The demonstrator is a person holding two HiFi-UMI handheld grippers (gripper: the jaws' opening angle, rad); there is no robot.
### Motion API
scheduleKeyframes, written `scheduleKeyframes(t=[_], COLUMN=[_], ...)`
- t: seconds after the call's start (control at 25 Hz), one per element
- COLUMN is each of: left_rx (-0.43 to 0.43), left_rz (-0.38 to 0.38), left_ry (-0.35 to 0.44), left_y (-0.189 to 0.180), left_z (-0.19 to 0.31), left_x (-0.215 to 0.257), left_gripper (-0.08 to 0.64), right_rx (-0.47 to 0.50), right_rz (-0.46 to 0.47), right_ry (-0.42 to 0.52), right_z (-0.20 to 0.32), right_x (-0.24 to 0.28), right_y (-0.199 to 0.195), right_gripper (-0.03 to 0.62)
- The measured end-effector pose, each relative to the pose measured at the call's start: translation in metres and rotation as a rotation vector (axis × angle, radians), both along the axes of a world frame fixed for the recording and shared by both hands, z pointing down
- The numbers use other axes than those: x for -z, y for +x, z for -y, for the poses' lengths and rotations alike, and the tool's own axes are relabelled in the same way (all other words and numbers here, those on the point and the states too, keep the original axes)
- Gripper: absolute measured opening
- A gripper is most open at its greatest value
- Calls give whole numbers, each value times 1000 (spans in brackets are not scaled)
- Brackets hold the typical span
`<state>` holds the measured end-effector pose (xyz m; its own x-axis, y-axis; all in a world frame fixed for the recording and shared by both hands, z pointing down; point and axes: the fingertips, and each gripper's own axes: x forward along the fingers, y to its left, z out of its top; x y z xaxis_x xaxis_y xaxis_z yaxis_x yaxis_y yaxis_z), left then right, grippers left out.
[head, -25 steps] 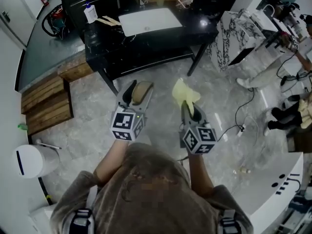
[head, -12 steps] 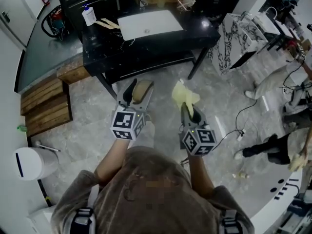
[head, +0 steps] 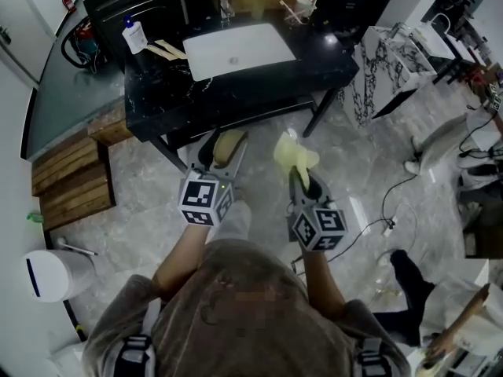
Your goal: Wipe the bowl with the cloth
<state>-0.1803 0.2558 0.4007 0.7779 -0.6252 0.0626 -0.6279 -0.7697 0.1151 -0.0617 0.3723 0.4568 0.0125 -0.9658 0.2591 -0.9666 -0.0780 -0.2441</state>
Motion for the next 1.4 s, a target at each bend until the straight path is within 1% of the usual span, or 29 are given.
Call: scheduleKeyframes(t=[0.32, 0.56, 0.96, 1.2, 1.4], left_rx=[-2, -10, -33, -72, -93], left_rz=[5, 10, 2, 4, 2], left_ry=[-23, -25, -22, -16, -21], left_y=[27, 45, 73, 94, 108], left_z=[55, 97, 182, 221, 243], left_x=[-1, 6, 16, 21, 18], left_gripper=[262, 262, 262, 262, 262], right_rx=[7, 8, 5, -11, -22], right_rz=[21, 30, 27, 28, 24], right_ry=[-6, -16, 8, 26, 17], right_z=[56, 97, 187, 233, 253], right_x=[1, 6, 17, 22, 19], right_y=[24, 39, 63, 76, 85], right_gripper=[38, 38, 38, 38, 38])
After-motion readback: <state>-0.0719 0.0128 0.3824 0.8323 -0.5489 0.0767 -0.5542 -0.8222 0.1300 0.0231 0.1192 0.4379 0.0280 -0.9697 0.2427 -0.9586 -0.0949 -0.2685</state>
